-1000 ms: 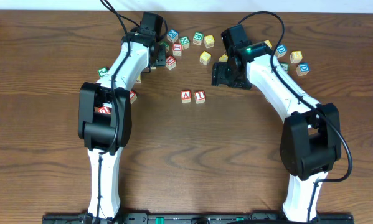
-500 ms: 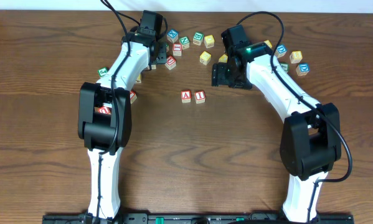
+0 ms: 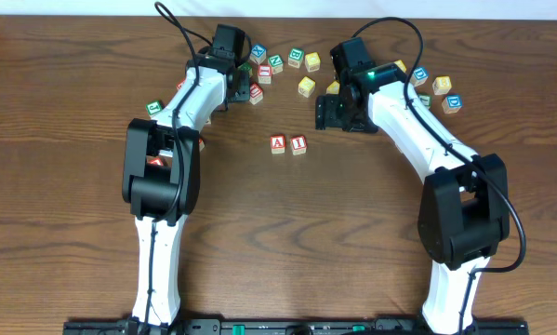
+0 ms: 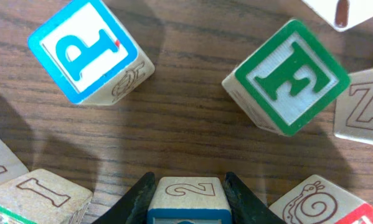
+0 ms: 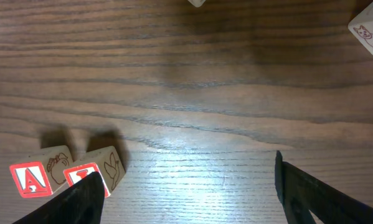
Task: Spell out AI2
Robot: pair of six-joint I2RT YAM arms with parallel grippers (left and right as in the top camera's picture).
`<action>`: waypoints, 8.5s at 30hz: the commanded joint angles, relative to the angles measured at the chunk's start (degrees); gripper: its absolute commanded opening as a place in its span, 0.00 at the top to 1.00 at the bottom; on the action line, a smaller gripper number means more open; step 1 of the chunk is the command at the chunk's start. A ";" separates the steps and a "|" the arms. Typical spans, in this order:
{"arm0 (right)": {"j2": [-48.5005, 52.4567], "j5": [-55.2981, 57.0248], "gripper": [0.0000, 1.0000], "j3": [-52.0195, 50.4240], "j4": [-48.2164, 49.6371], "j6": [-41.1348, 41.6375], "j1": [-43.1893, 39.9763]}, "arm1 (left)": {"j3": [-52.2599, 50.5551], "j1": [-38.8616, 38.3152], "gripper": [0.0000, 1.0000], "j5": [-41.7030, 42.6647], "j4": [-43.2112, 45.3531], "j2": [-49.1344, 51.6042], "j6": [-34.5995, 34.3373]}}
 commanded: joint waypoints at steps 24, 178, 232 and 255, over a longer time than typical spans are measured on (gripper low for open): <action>-2.75 0.66 0.24 0.87 3.23 2.45 -5.99 | -0.46 -5.55 0.75 -0.02 -13.51 -15.10 -3.80; -0.96 -17.11 0.99 -22.62 23.21 7.39 -3.50 | -31.36 -3.37 0.93 23.30 1.68 -20.81 -16.41; -0.96 -18.86 0.99 -22.62 28.13 -1.51 -1.07 | -31.34 -6.27 0.93 28.94 7.50 -15.91 -14.80; -0.96 -20.09 0.99 -22.62 25.07 2.43 -0.61 | -31.34 -3.30 0.92 32.89 1.46 -15.91 -0.68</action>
